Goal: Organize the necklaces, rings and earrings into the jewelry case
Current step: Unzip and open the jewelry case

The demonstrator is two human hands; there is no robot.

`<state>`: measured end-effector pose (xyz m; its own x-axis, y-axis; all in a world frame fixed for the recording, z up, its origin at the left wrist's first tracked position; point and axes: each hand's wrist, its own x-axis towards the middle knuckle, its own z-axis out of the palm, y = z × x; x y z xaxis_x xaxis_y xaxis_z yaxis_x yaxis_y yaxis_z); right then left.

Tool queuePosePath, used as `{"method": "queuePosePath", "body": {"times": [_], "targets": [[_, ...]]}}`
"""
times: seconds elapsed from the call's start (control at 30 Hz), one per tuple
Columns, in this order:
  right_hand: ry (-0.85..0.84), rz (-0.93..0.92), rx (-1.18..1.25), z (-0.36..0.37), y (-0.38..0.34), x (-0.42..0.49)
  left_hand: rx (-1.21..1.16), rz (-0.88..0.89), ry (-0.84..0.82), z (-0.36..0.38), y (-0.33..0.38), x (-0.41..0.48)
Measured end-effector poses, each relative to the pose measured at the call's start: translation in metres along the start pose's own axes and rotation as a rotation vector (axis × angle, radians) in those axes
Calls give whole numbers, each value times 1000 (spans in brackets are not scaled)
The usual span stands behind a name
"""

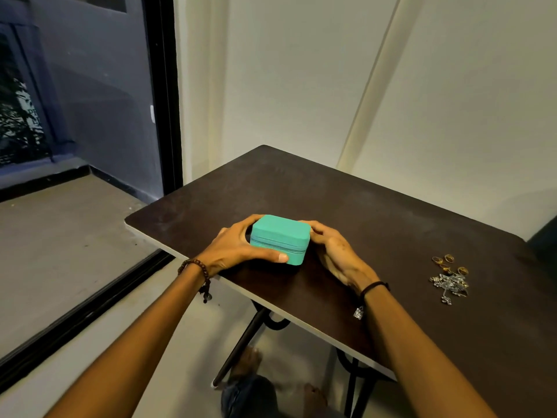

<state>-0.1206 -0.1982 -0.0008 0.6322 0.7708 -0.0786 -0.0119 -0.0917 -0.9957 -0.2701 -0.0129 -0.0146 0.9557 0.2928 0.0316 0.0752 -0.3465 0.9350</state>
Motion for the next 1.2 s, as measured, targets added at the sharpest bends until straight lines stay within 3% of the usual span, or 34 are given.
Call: {"method": "queuePosePath", "body": {"times": [0.2, 0.43, 0.53, 0.63, 0.9, 1.1, 1.2], "targets": [[0, -3, -7, -3, -1, 0, -135, 6, -6, -3, 2, -2], [253, -85, -425, 7, -16, -7, -128, 0, 124, 0, -7, 4], [279, -125, -591, 16, -28, -23, -82, 23, 230, 5, -6, 3], [224, -148, -674, 28, -39, -40, -21, 38, 314, 6, -8, 4], [16, -222, -860, 60, -62, -43, 70, 31, 318, 8, -6, 2], [-220, -432, -1378, 74, -84, -30, 87, 36, 356, 9, -11, 4], [-347, -440, -1601, 78, -94, -24, 93, 39, 355, 10, -11, 5]]}}
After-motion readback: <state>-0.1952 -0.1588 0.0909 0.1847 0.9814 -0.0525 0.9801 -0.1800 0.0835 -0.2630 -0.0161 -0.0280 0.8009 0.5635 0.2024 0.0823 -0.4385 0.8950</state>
